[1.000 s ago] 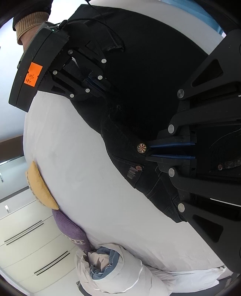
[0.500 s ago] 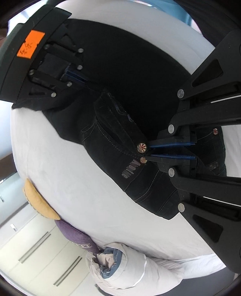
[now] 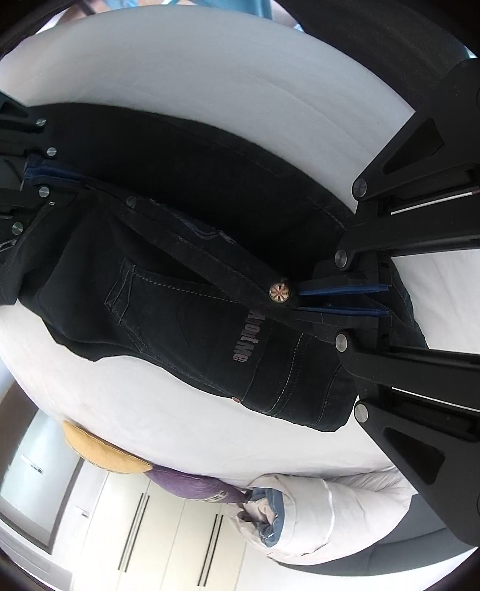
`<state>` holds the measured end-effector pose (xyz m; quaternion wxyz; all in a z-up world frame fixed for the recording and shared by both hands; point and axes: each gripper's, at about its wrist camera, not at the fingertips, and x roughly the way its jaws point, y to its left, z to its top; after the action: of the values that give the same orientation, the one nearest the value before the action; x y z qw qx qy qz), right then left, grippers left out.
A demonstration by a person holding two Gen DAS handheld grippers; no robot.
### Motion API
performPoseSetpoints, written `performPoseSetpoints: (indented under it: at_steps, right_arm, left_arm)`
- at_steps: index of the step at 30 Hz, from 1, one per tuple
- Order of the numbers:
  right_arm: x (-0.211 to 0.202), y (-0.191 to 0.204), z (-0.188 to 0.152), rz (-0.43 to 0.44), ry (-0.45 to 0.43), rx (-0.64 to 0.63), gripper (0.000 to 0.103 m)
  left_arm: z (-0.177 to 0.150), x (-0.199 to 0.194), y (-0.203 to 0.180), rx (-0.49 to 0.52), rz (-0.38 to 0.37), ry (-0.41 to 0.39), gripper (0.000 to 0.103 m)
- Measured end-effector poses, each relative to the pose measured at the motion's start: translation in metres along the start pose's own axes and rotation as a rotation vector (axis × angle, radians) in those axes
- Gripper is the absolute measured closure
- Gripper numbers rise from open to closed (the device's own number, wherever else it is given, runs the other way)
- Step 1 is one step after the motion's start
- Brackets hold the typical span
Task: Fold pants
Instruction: 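Lift the jeans by the waistband with both tools, holding them hanging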
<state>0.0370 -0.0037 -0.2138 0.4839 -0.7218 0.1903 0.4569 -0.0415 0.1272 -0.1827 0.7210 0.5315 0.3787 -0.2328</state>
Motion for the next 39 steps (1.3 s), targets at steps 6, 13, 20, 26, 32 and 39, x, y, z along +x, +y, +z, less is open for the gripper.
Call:
performPoseSetpoints:
  at_steps: [6, 13, 20, 26, 32, 39]
  right_arm:
    - [-0.004, 0.008, 0.011, -0.020, 0.001, -0.062, 0.098]
    - [-0.001, -0.001, 0.033, -0.021, -0.023, -0.056, 0.098]
    - [0.003, -0.010, 0.057, -0.025, -0.036, -0.037, 0.098]
    - [-0.001, -0.003, 0.066, -0.024, -0.024, -0.002, 0.098]
    - [-0.009, -0.003, 0.074, -0.038, -0.018, 0.032, 0.098]
    - [-0.001, 0.002, 0.081, -0.026, -0.012, 0.055, 0.097]
  left_arm:
    - [-0.012, -0.002, -0.014, 0.045, 0.021, 0.019, 0.099]
    - [-0.033, 0.015, -0.002, 0.065, 0.027, 0.076, 0.099]
    - [-0.054, 0.027, 0.015, 0.026, 0.010, 0.113, 0.099]
    - [-0.063, 0.039, 0.021, -0.007, -0.014, 0.119, 0.099]
    - [-0.067, 0.040, 0.023, 0.000, -0.005, 0.119, 0.099]
    - [-0.068, 0.042, 0.014, 0.003, 0.022, 0.130, 0.096]
